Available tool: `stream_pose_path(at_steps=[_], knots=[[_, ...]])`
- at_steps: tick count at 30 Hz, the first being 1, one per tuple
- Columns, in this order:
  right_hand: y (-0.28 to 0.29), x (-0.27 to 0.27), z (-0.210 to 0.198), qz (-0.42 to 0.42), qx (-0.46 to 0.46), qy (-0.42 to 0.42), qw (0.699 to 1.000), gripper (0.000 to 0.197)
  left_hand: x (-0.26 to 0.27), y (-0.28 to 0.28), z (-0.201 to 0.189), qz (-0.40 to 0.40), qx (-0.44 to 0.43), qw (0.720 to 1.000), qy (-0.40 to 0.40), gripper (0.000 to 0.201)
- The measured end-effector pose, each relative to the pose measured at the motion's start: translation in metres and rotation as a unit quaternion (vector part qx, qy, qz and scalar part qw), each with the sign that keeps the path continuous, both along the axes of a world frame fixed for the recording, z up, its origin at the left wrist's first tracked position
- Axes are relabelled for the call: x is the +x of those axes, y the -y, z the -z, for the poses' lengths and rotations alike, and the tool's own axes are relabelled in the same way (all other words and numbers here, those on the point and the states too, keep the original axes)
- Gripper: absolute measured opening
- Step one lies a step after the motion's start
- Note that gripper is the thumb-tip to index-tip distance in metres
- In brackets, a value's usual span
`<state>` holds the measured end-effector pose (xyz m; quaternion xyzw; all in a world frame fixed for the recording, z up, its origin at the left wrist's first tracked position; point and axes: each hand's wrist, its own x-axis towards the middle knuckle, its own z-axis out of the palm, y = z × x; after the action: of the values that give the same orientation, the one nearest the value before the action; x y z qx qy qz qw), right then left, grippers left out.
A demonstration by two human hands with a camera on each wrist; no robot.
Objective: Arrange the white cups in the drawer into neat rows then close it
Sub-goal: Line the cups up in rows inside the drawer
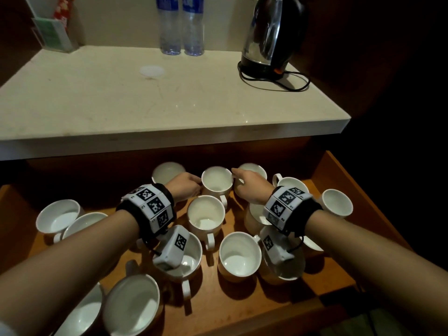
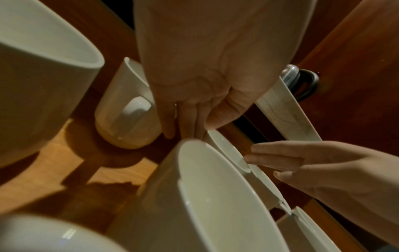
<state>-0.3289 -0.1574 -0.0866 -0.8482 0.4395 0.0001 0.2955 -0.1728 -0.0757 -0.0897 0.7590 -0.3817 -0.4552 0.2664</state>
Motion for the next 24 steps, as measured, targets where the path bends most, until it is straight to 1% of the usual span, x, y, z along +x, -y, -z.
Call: stream_pose_path(at_steps=[2,4,8,11,14,16,18,20,21,22,24], knots=[[-0.001,0.002,0.002,0.003,0.010,0.008,1.000,0.055,0.000,0.000,-0.001,0.008,-0.005,1.000,0.000,0.055],[-0.001,0.002,0.005,0.006,0.016,0.008,1.000,0.057,0.000,-0.001,-0.003,0.017,-0.006,1.000,0.006,0.055],[-0.001,-0.002,0.002,0.005,0.011,0.007,1.000,0.055,-0.002,-0.006,-0.009,0.036,-0.003,0.999,0.019,0.056],[-0.004,-0.002,-0.002,-0.003,0.010,-0.007,1.000,0.054,-0.005,-0.009,-0.013,0.044,-0.012,0.999,0.024,0.054],[-0.003,-0.004,-0.008,0.011,0.001,-0.020,1.000,0.054,-0.005,-0.012,-0.015,0.039,-0.018,0.999,0.034,0.047],[-0.004,-0.008,-0.016,0.011,0.000,-0.008,1.000,0.050,-0.002,-0.015,-0.017,0.035,-0.024,0.999,0.035,0.047],[-0.006,-0.012,-0.023,0.001,0.005,-0.013,1.000,0.040,0.002,-0.019,-0.019,0.024,-0.045,0.998,0.021,0.047],[-0.012,-0.016,-0.025,-0.005,0.036,-0.032,0.999,0.029,0.003,-0.023,-0.025,-0.013,-0.085,0.996,-0.004,0.037],[-0.015,-0.019,-0.025,-0.010,0.059,-0.051,0.997,0.026,0.003,-0.024,-0.028,-0.025,-0.101,0.994,-0.021,0.030],[-0.019,-0.021,-0.025,-0.020,0.078,-0.078,0.994,0.026,0.002,-0.026,-0.032,-0.023,-0.109,0.993,-0.036,0.027],[-0.026,-0.027,-0.026,-0.035,0.104,-0.134,0.985,0.027,-0.004,-0.034,-0.039,0.022,-0.092,0.994,-0.055,0.027]])
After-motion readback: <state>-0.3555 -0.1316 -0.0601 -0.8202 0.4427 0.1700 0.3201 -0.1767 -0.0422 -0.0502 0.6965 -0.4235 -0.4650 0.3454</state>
